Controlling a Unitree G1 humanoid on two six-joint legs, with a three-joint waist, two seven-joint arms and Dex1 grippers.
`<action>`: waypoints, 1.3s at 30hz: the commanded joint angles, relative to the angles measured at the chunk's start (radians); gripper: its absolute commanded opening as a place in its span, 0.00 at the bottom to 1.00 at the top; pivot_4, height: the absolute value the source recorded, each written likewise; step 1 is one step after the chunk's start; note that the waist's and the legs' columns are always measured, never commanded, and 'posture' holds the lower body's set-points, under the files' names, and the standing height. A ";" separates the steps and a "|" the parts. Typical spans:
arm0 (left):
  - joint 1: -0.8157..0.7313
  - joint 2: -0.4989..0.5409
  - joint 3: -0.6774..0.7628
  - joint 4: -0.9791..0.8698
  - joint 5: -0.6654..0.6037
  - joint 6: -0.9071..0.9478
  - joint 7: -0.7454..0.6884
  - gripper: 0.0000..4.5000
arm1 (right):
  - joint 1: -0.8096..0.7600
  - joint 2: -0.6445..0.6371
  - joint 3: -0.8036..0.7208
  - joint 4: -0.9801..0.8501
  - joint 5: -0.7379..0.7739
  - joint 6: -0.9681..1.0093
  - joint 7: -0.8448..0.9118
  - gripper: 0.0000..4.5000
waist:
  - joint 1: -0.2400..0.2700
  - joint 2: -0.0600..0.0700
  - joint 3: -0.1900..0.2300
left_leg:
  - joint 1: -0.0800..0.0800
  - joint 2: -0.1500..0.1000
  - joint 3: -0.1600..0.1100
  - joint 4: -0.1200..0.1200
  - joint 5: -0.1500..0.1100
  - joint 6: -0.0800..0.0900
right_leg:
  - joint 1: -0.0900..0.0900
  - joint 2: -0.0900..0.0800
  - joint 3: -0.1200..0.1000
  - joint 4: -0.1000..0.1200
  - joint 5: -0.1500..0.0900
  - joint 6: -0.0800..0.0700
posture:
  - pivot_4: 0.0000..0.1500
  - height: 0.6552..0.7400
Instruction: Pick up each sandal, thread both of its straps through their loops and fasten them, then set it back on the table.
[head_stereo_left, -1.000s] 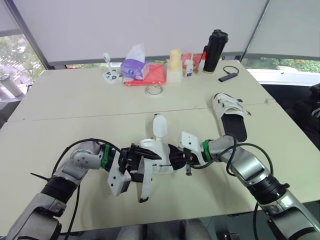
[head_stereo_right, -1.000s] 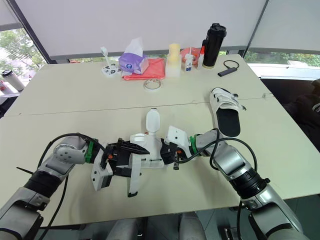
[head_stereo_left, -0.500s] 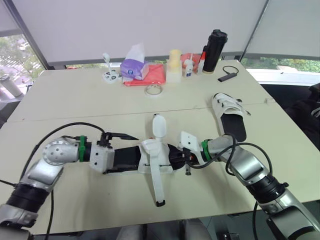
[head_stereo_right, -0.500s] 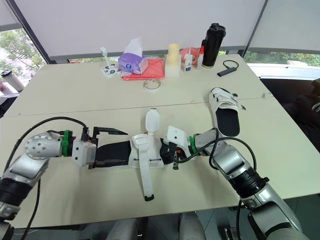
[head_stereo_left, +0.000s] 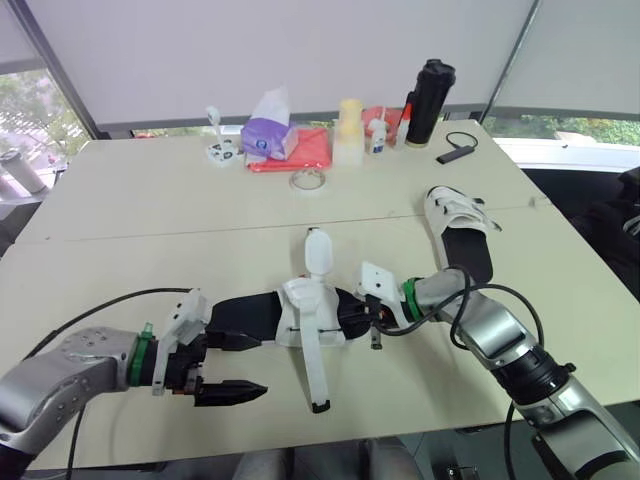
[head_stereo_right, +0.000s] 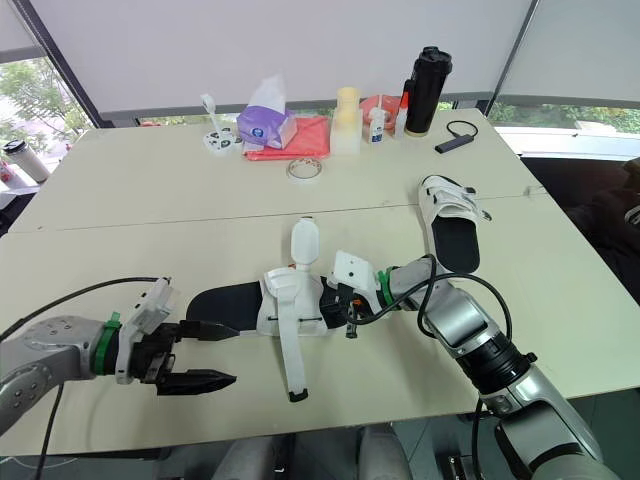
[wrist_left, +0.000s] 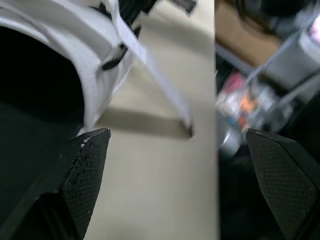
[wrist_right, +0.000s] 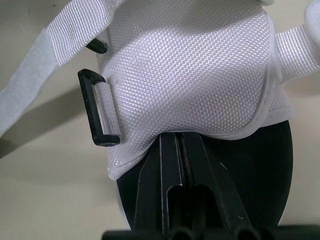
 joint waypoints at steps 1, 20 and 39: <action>-0.047 -0.138 -0.021 0.035 -0.103 0.133 0.157 0.99 | 0.021 -0.009 0.033 0.028 -0.049 0.031 -0.012 0.00 | 0.001 -0.001 0.000 | 0.000 -0.001 0.000 0.000 0.001 0.001 | 0.000 0.000 0.000 0.000 0.000 0.000 | 1.00 1.00; -0.122 -0.421 -0.123 0.121 0.029 0.306 0.244 0.99 | 0.048 -0.025 0.019 -0.039 -0.043 0.085 -0.019 0.00 | 0.007 -0.003 -0.003 | 0.000 -0.002 0.000 0.000 0.000 0.000 | 0.003 -0.001 -0.001 -0.005 0.000 0.000 | 1.00 1.00; -0.114 -0.429 -0.132 0.077 0.047 0.390 0.229 0.01 | 0.048 -0.021 0.015 -0.044 -0.042 0.095 -0.031 0.00 | 0.006 0.000 -0.011 | -0.001 -0.002 0.000 -0.002 0.000 0.000 | 0.004 -0.002 -0.001 -0.010 0.000 0.000 | 1.00 1.00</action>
